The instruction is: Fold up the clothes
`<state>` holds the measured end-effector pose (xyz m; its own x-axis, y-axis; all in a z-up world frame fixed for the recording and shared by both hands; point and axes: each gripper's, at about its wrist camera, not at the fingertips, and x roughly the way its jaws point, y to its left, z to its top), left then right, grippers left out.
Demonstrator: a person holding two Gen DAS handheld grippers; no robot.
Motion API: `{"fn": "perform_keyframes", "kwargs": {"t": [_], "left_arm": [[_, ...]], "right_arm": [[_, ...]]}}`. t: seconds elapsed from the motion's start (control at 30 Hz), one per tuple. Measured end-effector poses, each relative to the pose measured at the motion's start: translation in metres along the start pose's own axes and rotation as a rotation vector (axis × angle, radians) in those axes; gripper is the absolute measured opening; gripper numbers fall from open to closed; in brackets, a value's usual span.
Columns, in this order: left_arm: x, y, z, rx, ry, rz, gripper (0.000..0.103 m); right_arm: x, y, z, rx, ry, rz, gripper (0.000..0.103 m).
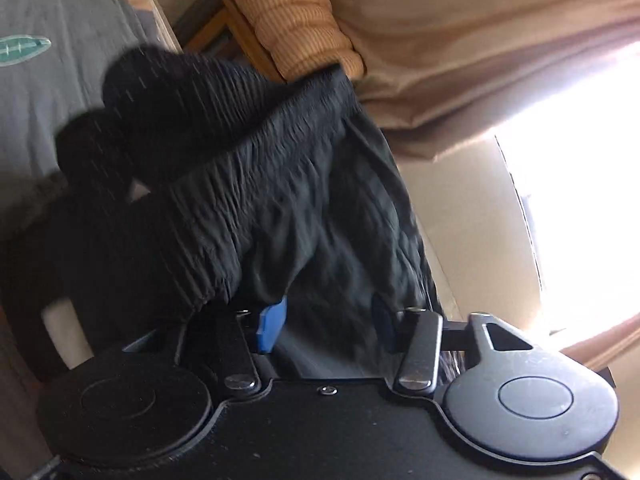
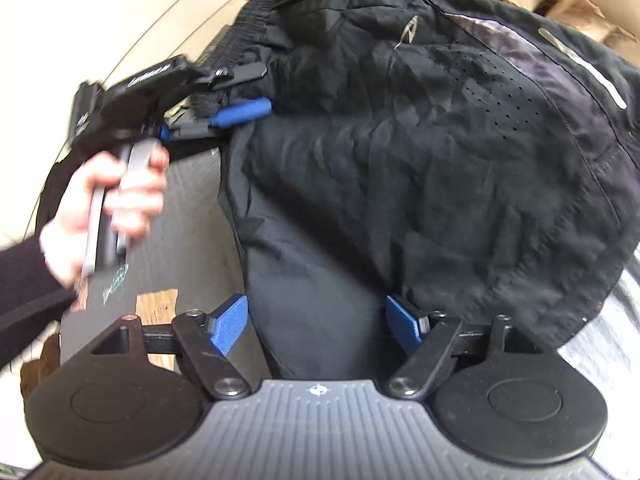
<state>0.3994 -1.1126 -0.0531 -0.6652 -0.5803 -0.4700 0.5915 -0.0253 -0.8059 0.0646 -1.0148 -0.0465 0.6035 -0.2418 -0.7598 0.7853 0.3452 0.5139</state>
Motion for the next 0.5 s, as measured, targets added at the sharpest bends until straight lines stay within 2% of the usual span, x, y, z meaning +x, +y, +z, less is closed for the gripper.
{"fn": "perform_keyframes", "kwargs": {"t": [0.03, 0.07, 0.13, 0.3, 0.33, 0.37, 0.4, 0.43, 0.5], "left_arm": [[-0.001, 0.004, 0.007, -0.009, -0.005, 0.003, 0.029], [-0.004, 0.006, 0.014, -0.015, -0.023, 0.009, 0.028], [-0.012, 0.008, 0.023, -0.022, -0.05, 0.018, 0.028], [-0.034, 0.008, 0.036, -0.019, -0.056, 0.015, 0.03], [-0.038, 0.008, 0.038, -0.018, -0.058, 0.015, 0.035], [-0.044, 0.005, 0.039, -0.033, -0.071, -0.011, 0.045], [-0.051, -0.002, 0.034, -0.027, -0.086, -0.045, 0.073], [-0.059, -0.014, 0.03, -0.002, -0.102, -0.073, 0.09], [-0.068, -0.037, 0.021, 0.042, -0.121, -0.143, 0.094]], "right_arm": [[-0.001, 0.0, -0.003, -0.016, 0.001, 0.001, 0.075], [-0.002, 0.0, -0.005, -0.028, 0.005, -0.001, 0.075], [-0.003, 0.001, -0.009, -0.053, 0.016, -0.008, 0.075], [-0.005, 0.002, -0.018, -0.09, 0.043, -0.023, 0.074], [-0.005, 0.003, -0.02, -0.096, 0.047, -0.031, 0.074], [-0.007, 0.003, -0.021, -0.093, 0.053, -0.033, 0.074], [-0.008, 0.003, -0.022, -0.09, 0.06, -0.034, 0.074], [-0.015, 0.007, -0.023, -0.092, 0.052, -0.029, 0.074], [-0.028, 0.011, -0.024, -0.095, 0.023, -0.015, 0.074]]}}
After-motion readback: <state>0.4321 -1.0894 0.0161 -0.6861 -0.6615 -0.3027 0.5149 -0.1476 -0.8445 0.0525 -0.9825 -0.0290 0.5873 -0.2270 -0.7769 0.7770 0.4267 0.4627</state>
